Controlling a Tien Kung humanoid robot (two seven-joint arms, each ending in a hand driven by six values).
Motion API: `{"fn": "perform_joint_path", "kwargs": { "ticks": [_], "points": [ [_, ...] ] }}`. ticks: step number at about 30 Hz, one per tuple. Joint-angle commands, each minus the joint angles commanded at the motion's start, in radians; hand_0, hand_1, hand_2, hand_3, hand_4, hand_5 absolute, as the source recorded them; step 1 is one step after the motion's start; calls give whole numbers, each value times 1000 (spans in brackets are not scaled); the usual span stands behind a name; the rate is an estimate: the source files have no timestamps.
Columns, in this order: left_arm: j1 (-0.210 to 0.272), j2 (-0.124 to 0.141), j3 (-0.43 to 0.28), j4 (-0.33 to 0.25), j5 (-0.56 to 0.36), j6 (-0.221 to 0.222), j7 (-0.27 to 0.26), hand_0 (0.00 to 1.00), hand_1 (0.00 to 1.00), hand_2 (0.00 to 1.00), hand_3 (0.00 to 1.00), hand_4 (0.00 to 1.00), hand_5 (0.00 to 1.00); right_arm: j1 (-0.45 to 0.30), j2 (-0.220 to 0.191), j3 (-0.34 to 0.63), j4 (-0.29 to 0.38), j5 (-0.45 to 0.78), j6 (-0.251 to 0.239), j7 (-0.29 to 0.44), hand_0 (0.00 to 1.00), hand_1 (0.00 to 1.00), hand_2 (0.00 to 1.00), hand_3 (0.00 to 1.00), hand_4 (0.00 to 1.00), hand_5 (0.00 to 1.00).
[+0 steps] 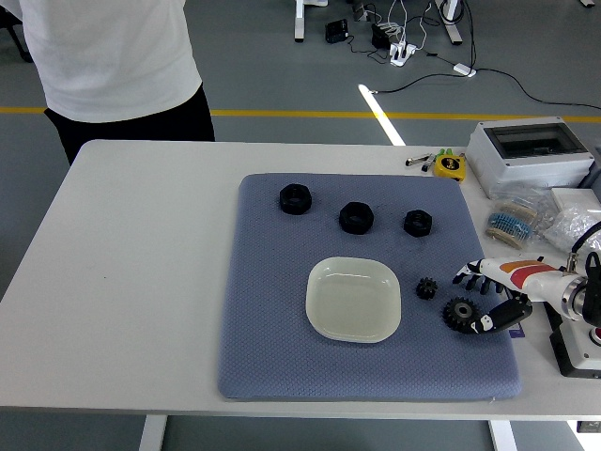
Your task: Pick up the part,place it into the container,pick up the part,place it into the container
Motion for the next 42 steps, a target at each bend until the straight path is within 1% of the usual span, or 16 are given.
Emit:
{"fn": "perform_joint_path", "kwargs": {
  "ticks": [1, 6, 7, 12, 13, 14, 18, 19, 24, 25, 30, 31, 36, 37, 42],
  "points": [
    [0, 0, 1, 0, -1, 0, 0, 710, 647, 670, 581, 678, 636, 0, 1, -1, -1, 1, -4, 1, 396, 501, 586, 647, 998, 437],
    [-2, -1, 4, 0, -2, 0, -1, 710, 647, 670, 581, 678, 636, -3, 8, -3, -16, 5, -9, 9, 396, 501, 586, 647, 998, 437],
    [-2, -1, 4, 0, -3, 0, -1, 710, 650, 668, 581, 678, 636, -4, 8, -3, -17, 6, -9, 9, 370, 460, 529, 599, 998, 426],
    [0, -1, 3, -1, -5, 0, -1, 710, 650, 668, 581, 678, 636, -13, 9, 0, -14, 7, -10, 12, 370, 460, 529, 599, 998, 426],
    [0, -1, 4, -1, -5, 0, -1, 708, 649, 669, 581, 678, 636, -14, 10, 0, -14, 7, -11, 12, 335, 442, 506, 566, 998, 416],
    [0, -1, 4, -1, -5, 0, -1, 708, 649, 669, 581, 678, 636, -14, 10, -1, -14, 8, -14, 13, 335, 442, 506, 566, 998, 416],
    [-1, -2, 6, -1, -5, 0, -1, 708, 649, 669, 581, 678, 636, -16, 14, -8, -22, 15, -27, 19, 335, 442, 506, 566, 998, 416],
    [-2, -2, 6, -1, -5, 0, -1, 709, 651, 668, 581, 678, 637, -16, 15, -10, -25, 17, -31, 20, 298, 418, 480, 536, 998, 395],
    [-2, -2, 7, -1, -7, 0, -2, 709, 651, 668, 581, 678, 637, -19, 19, -17, -40, 30, -56, 30, 298, 418, 480, 536, 998, 395],
    [-2, -2, 7, -1, -8, 0, -2, 709, 650, 669, 581, 678, 636, -19, 19, -18, -43, 32, -60, 32, 247, 399, 466, 490, 997, 381],
    [-1, -2, 7, -1, -8, 0, -2, 709, 650, 669, 581, 678, 636, -19, 26, -25, -55, 33, -83, 38, 247, 399, 466, 490, 997, 381],
    [-2, -2, 7, -1, -8, 0, -2, 708, 650, 670, 581, 677, 637, -19, 27, -26, -56, 31, -89, 38, 204, 365, 437, 455, 948, 351],
    [-1, -2, 6, -1, -5, -1, -1, 708, 650, 670, 581, 677, 637, -22, 31, -36, -62, 29, -122, 40, 204, 365, 437, 455, 948, 351],
    [-1, -2, 6, -1, -5, -1, -1, 708, 649, 668, 581, 677, 637, -22, 32, -37, -64, 29, -127, 41, 165, 326, 408, 450, 895, 279],
    [-2, -1, 8, -2, -8, -1, -2, 708, 649, 668, 581, 677, 637, -25, 35, -41, -70, 24, -163, 44, 165, 326, 408, 450, 895, 279]
  ]
}}
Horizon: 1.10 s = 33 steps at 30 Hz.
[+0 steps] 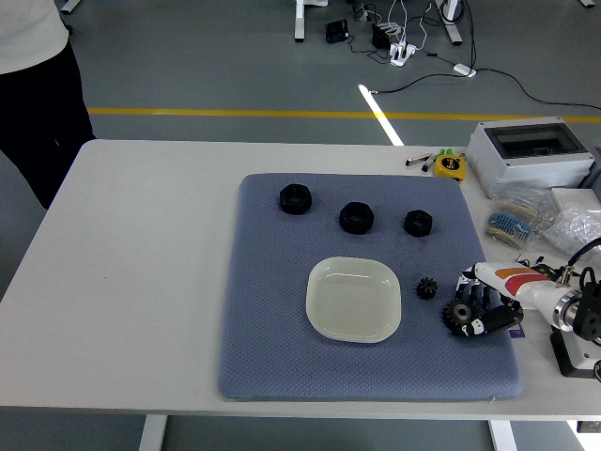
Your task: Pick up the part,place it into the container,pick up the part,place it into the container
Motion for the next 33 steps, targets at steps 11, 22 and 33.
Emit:
{"fn": "perform_joint_path", "kwargs": {
  "ticks": [11, 22, 33],
  "points": [
    [1, 1, 2, 0, -4, 0, 0, 708, 648, 668, 581, 677, 637, -3, -4, 6, 23, -5, -49, -4, 114, 245, 355, 425, 853, 147],
    [3, 1, -1, -1, 4, -1, 1, 708, 650, 670, 580, 677, 636, -15, -3, 41, 131, -48, -82, -14, 102, 225, 329, 408, 859, 144],
    [11, 6, 1, -3, 5, -1, 2, 708, 645, 668, 580, 677, 636, 75, 11, -57, 266, 1, -97, -21, 97, 218, 321, 404, 853, 169]
  ]
}}
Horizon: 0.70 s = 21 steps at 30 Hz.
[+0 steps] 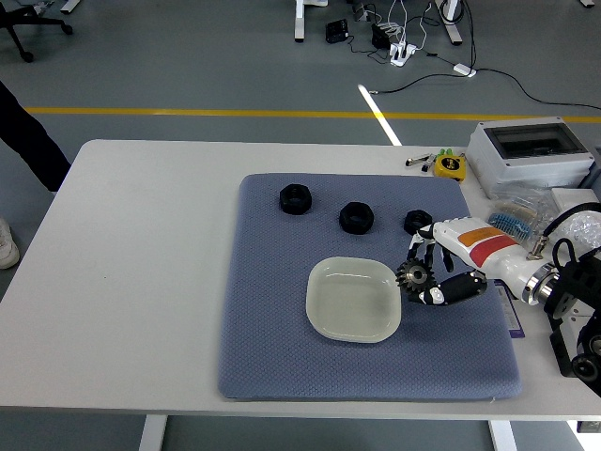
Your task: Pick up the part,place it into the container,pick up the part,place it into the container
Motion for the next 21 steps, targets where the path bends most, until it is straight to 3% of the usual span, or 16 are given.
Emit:
{"fn": "perform_joint_path", "kwargs": {
  "ticks": [3, 4, 7, 9, 10, 16, 21],
  "points": [
    [1, 1, -3, 0, 5, 0, 1, 708, 645, 668, 580, 677, 636, 52, 15, -66, 1, 31, -4, -12, 97, 218, 321, 404, 853, 169],
    [0, 1, -4, 0, 6, 0, 1, 708, 641, 667, 580, 677, 636, 67, 19, -87, 3, 36, -6, -17, 147, 294, 393, 453, 801, 216],
    [-3, 3, 1, 0, 1, 1, -1, 708, 641, 667, 580, 677, 636, 102, 30, -157, 2, 51, -24, -18, 147, 294, 393, 453, 801, 216],
    [-4, 4, 2, 0, -2, 1, -2, 708, 641, 667, 580, 677, 636, 132, 50, -216, -26, 65, -60, -13, 147, 294, 393, 453, 801, 216],
    [-4, 4, 1, 0, -1, 1, -2, 708, 638, 667, 580, 676, 636, 142, 59, -239, -41, 69, -74, -12, 243, 372, 457, 498, 738, 286],
    [-5, 5, 1, 0, -3, 2, -1, 708, 637, 669, 579, 677, 636, 190, 105, -342, -129, 71, -154, -15, 209, 364, 457, 523, 749, 288],
    [-4, 6, -2, 0, 2, 2, 2, 708, 637, 669, 579, 677, 636, 210, 148, -361, -187, 70, -211, -11, 209, 364, 457, 523, 749, 288]
  ]
}}
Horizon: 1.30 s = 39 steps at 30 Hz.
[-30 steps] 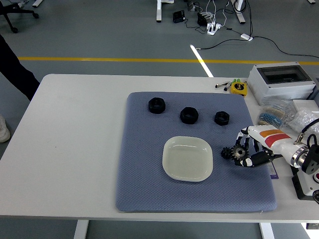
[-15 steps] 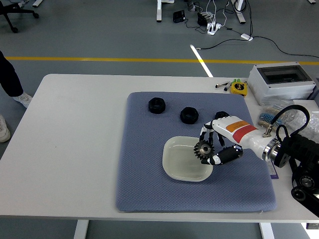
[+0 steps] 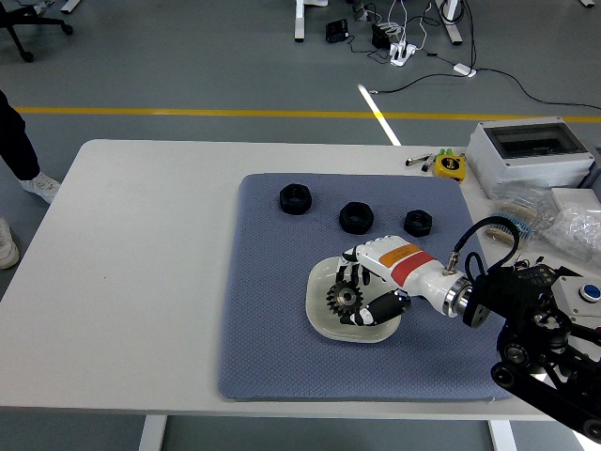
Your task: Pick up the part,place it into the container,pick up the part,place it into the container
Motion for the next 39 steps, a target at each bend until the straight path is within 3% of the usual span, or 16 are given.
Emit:
{"fn": "perform_joint_path", "kwargs": {
  "ticks": [1, 6, 7, 12, 13, 18, 19, 23, 24, 25, 30, 31, 33, 36, 37, 39],
  "points": [
    [0, 0, -1, 0, 2, 0, 1, 708, 638, 669, 579, 677, 636, 2, 5, 0, -7, -1, -3, 1, 214, 403, 546, 844, 980, 325],
    [0, 2, -2, 1, 5, -1, 2, 708, 638, 669, 579, 677, 636, 10, 17, 8, -35, -42, 24, 13, 214, 403, 546, 844, 980, 325],
    [1, 2, -2, 1, 4, 0, 1, 709, 636, 667, 579, 677, 636, 11, 18, 9, -38, -48, 28, 15, 313, 517, 760, 998, 998, 339],
    [1, 3, -5, 1, 5, -1, 2, 709, 636, 667, 579, 677, 636, 9, 18, 13, -57, -66, 47, 29, 313, 517, 760, 998, 998, 339],
    [1, 3, -7, 1, 8, -2, 3, 709, 634, 669, 580, 677, 635, 8, 17, 17, -61, -72, 46, 32, 425, 591, 875, 998, 998, 358],
    [-1, 2, -6, 1, 9, -1, 2, 709, 634, 669, 580, 677, 635, -13, -5, 75, -45, -67, 12, 44, 425, 591, 875, 998, 998, 358],
    [-1, 2, -6, 1, 8, -1, 2, 709, 633, 668, 580, 676, 633, -17, -11, 93, -40, -66, 5, 44, 417, 574, 800, 998, 998, 378],
    [-2, 3, -6, 2, 8, -1, 2, 709, 633, 668, 580, 676, 633, -37, -42, 182, -20, -60, 6, 49, 417, 574, 800, 998, 998, 378],
    [-2, 3, -7, 2, 9, -1, 2, 709, 633, 668, 580, 676, 633, -42, -50, 204, -17, -59, 11, 53, 417, 574, 800, 998, 998, 378],
    [-1, 4, -7, 2, 10, -1, 2, 709, 632, 667, 580, 676, 633, -46, -58, 222, -16, -54, 21, 59, 379, 526, 692, 902, 998, 385],
    [-2, 5, -10, 2, 15, -2, 3, 709, 632, 667, 580, 676, 633, -60, -88, 288, -47, -44, 112, 92, 379, 526, 692, 902, 998, 385],
    [-2, 5, -9, 2, 14, -2, 3, 709, 630, 667, 580, 676, 633, -62, -91, 292, -53, -50, 122, 94, 382, 511, 660, 801, 998, 362],
    [-2, 5, -9, 3, 14, -2, 3, 709, 630, 667, 580, 676, 633, -71, -103, 297, -74, -74, 151, 100, 382, 511, 660, 801, 998, 362],
    [-1, 4, -10, 2, 14, -2, 2, 709, 630, 667, 580, 676, 633, -86, -110, 295, -99, -83, 176, 109, 382, 511, 660, 801, 998, 362],
    [-1, 4, -11, 2, 14, -2, 3, 709, 632, 666, 580, 676, 633, -93, -108, 297, -106, -85, 178, 110, 349, 484, 603, 685, 972, 306],
    [0, 3, -13, 2, 15, -2, 3, 709, 632, 666, 580, 676, 633, -105, -100, 300, -119, -77, 170, 115, 349, 484, 603, 685, 972, 306]
  ]
}}
